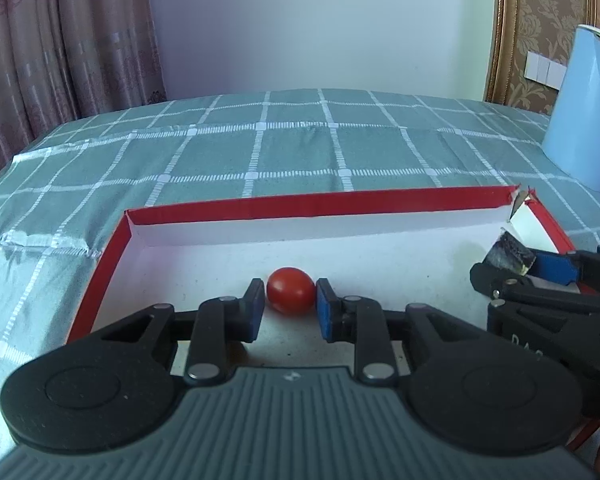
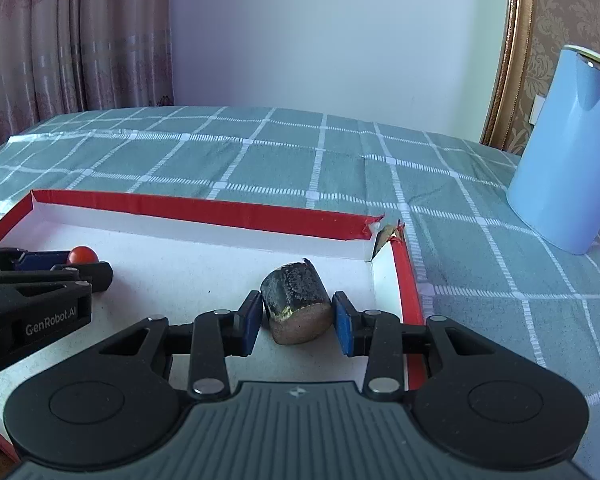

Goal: Organize fruits
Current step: 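Open the left gripper to drop the tomato while the right releases the log into the tray, then withdraw both grippers from the tray toward the remaining fruits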

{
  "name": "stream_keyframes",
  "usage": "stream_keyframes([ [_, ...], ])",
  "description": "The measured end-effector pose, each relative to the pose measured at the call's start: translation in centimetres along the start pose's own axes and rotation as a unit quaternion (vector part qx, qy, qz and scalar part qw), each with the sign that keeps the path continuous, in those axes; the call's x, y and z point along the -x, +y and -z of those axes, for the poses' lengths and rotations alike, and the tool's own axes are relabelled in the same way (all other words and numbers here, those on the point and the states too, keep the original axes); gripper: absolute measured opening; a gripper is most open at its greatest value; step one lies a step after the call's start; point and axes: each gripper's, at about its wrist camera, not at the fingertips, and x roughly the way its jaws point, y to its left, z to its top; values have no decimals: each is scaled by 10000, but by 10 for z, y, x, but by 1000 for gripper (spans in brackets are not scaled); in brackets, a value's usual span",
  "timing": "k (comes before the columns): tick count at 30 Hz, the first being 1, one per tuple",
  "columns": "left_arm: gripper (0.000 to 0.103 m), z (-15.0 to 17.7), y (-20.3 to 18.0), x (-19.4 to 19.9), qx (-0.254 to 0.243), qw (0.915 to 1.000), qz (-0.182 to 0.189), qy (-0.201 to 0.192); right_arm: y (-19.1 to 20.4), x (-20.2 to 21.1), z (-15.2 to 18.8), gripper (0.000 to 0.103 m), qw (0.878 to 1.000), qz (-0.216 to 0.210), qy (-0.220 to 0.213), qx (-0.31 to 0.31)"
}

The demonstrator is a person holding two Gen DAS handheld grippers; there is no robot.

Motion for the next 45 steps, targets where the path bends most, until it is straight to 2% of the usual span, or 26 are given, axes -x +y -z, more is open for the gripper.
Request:
stream_keyframes([
  [2,44,0,1,0,46,10000,6,19,-1,1,0,37,10000,-44,-4,-35],
  [4,45,1,4,2,130,9999,66,-16,-1,1,1,38,9999,-83,-33,-61],
  [6,49,1,3,5,105,9999,49,-79,-1,3,1,39,9999,-100,-71,-17],
  [8,64,3,2,10,65,9997,36,-212,1,6,2,48,9999,-38,-149,8],
  [10,74,3,-1,16,-4,9990,-86,-431,1,8,3,62,9997,63,-247,24],
  [12,80,4,-4,21,-62,9979,-222,-603,0,10,3,63,9994,135,-313,19],
  [14,84,5,-3,23,-52,9977,-204,-649,-3,11,3,63,9995,110,-285,-50],
  [21,85,8,-1,28,-12,9968,-221,-766,-6,16,7,63,9994,12,-282,-181],
  [32,92,25,10,56,55,9922,-333,-1199,-5,46,17,64,9970,84,-746,-180],
  [36,92,35,29,78,295,9885,-378,-1433,-14,68,23,65,9942,-35,-987,-417],
  [39,95,48,49,96,570,9835,-474,-1648,-23,85,31,76,9907,-197,-1181,-652],
  [42,95,61,65,108,729,9811,-510,-1717,-28,96,38,76,9877,-228,-1363,-737],
  [45,95,71,81,121,952,9794,-441,-1725,-27,99,47,77,9891,-134,-1334,-603],
])
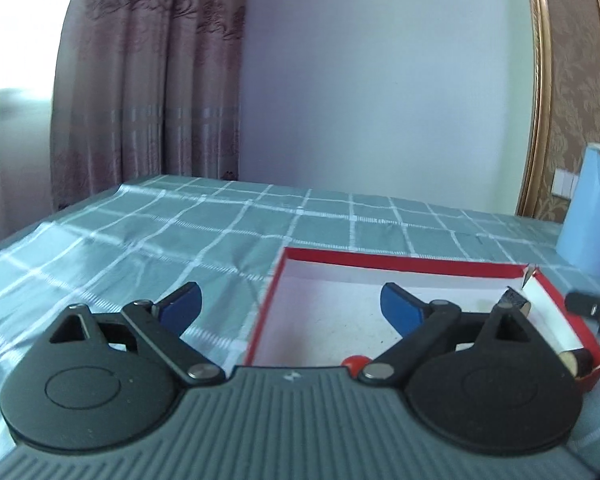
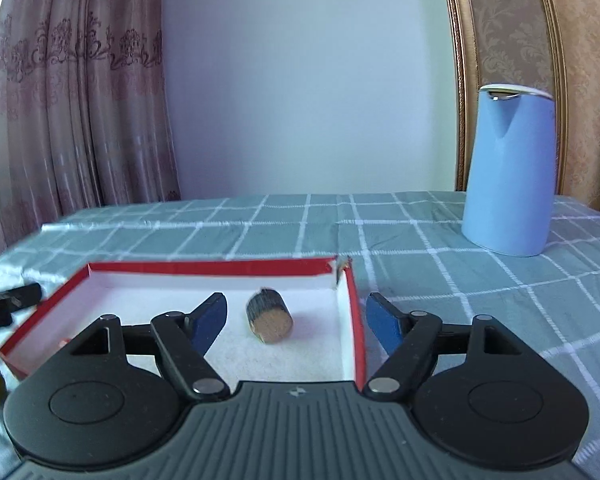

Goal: Organize fruits
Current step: 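Withdraw both grippers from the tray toward the remaining fruits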

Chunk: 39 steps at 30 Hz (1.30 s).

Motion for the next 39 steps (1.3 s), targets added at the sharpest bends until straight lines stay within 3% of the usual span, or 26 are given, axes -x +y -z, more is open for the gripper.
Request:
stream_keyframes([
  [3,96,2,12,19,49,9999,51,-107,1,7,9,77,9999,-77,60,58],
  [7,98,11,26,36,-264,9994,-167,-120,2,17,17,77,9999,-127,-11,111],
  [12,98,25,40,33,-606,9972,-347,271,2,23,22,77,9998,-150,1,121],
  [17,98,27,49,20,-519,9960,-342,650,3,27,25,77,9998,-161,-7,133],
  [24,100,38,46,-9,-778,9840,-430,1542,6,33,31,77,9995,-234,19,223],
  [27,100,39,50,-11,-675,9845,-411,1564,8,36,34,77,9992,-281,56,285],
  [33,82,39,51,-6,-631,9865,-140,1503,6,44,37,77,9993,-254,0,281],
  [39,62,38,51,-4,-595,9874,149,1461,2,40,41,77,9985,-437,303,159],
])
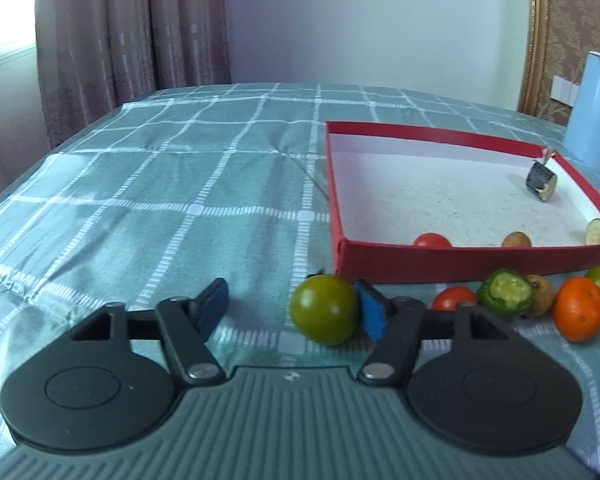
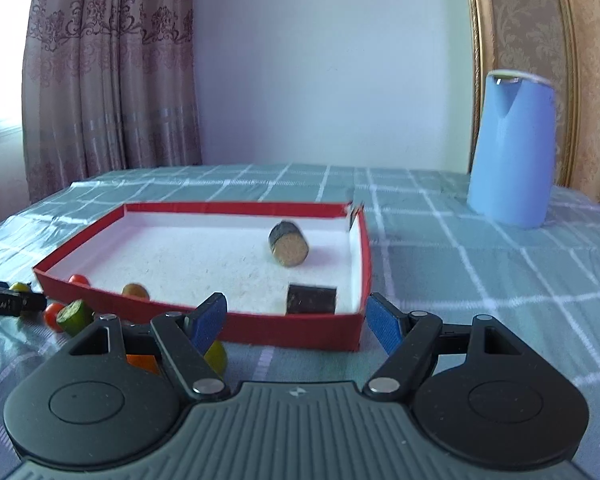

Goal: Organize fruits
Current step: 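Withdraw both grippers from the tray toward the remaining fruits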

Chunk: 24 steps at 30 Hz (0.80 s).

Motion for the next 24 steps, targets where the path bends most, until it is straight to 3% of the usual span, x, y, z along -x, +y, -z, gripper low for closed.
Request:
stream_keyframes([
  [12,62,0,1,-1,24,10000,56,3,3,-6,5,76,9968,-642,418,-222],
  [24,64,0,1,-2,26,10000,65,1,18,-19,3,76,9966,-448,643,-245],
])
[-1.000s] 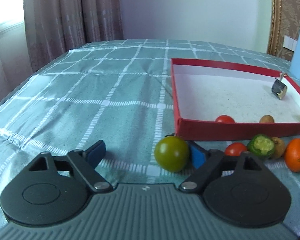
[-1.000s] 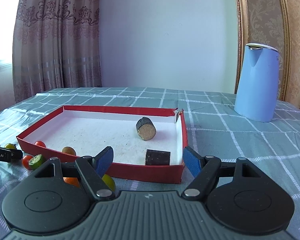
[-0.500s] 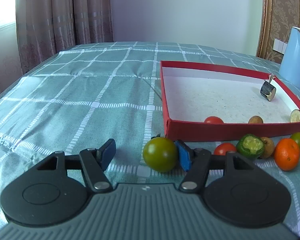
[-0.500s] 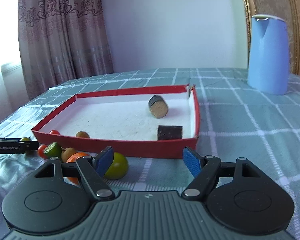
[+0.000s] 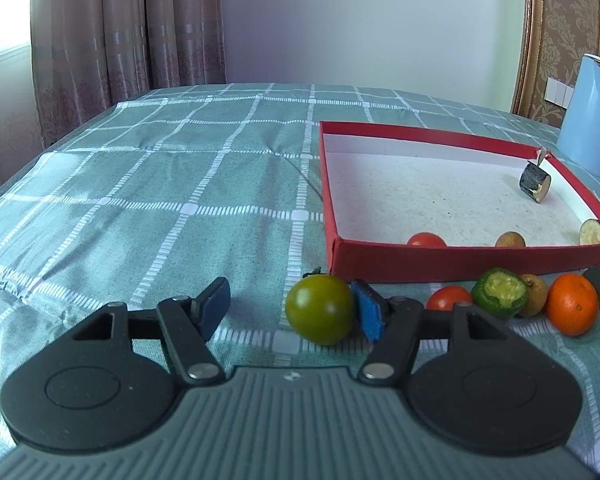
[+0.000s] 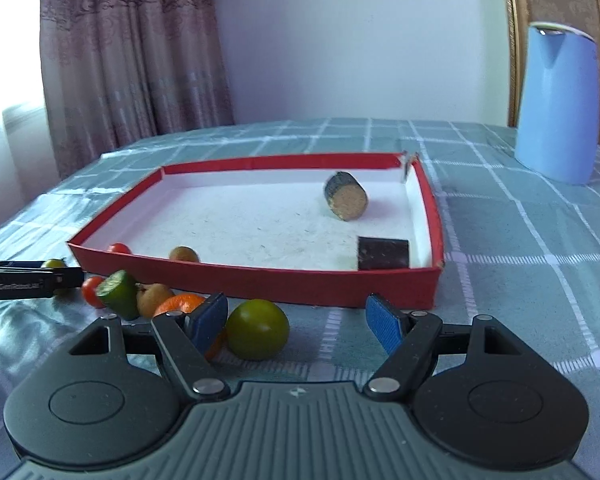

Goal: Organize fruits
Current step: 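Withdraw both grippers from the tray toward the remaining fruits, then grasp a green tomato with the right gripper while the left grasps another green tomato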

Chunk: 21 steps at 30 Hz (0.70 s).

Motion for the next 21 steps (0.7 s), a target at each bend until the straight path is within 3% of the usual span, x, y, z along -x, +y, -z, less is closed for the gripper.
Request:
stream_keyframes([
  [4,64,0,0,0,5,10000,6,-2,-6,1,2,77,9998,-109,61,-145],
  [11,67,0,-1,-1,-11,10000,32,1,9,11,6,76,9993,122,-50,359],
  [12,67,0,-1,-1,-6,10000,35,0,10,10,6,73,9992,133,-58,372],
  [14,67,0,-1,-1,-9,10000,32,1,13,12,6,55,9989,-44,-106,449],
  [15,67,0,-1,-1,-9,10000,32,1,15,14,7,38,9985,-184,-128,504],
  [16,67,0,-1,-1,-9,10000,32,1,19,15,8,32,9978,-237,-147,595],
  [21,73,0,0,-2,4,10000,92,5,21,17,8,31,9979,-162,-207,590],
])
